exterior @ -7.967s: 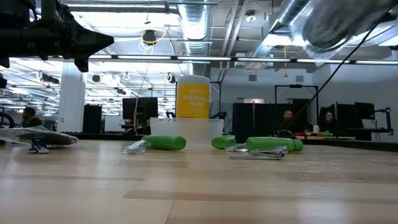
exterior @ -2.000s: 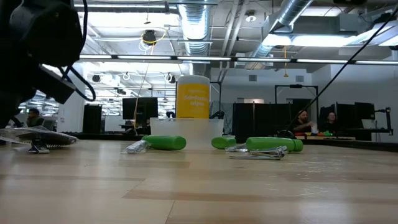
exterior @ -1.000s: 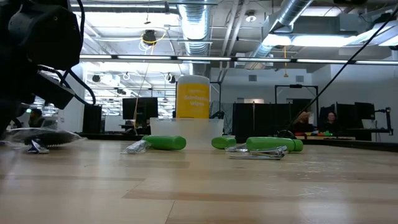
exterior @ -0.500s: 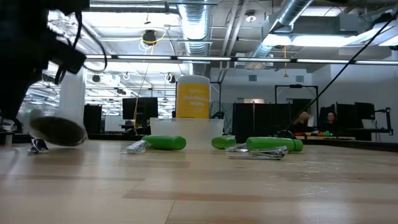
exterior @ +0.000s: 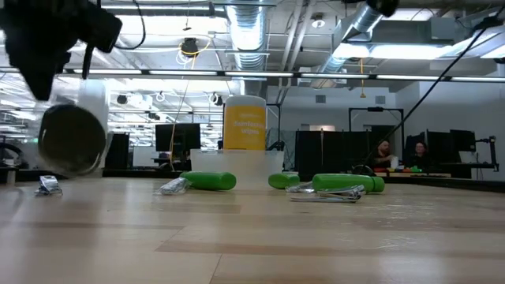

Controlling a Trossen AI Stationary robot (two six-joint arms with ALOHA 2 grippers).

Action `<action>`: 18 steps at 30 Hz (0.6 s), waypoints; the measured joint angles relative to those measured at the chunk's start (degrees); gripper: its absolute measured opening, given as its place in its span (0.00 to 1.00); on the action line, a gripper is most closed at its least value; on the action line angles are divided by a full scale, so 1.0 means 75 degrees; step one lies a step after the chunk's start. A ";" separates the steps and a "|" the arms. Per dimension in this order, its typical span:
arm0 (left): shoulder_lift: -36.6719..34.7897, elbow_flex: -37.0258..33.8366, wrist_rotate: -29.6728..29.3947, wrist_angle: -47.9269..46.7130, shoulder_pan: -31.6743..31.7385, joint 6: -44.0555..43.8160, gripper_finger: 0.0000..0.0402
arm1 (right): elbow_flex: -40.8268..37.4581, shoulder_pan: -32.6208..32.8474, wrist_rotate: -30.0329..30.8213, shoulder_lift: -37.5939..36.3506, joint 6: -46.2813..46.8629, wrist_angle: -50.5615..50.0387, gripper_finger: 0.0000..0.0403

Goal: Pick & Place Travel size toiletries
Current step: Put the black hairbrush into the right white bin

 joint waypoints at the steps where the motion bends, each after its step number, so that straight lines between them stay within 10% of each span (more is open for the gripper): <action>1: 0.0008 0.0072 0.0001 0.0044 0.0055 0.0002 0.00 | 0.0000 -0.0054 -0.0187 0.0149 -0.0146 0.0226 0.49; 18: 0.0009 0.1336 0.0003 0.0469 0.0985 0.0679 0.00 | 0.0000 -0.0483 -0.1243 0.2017 -0.2114 0.3698 0.67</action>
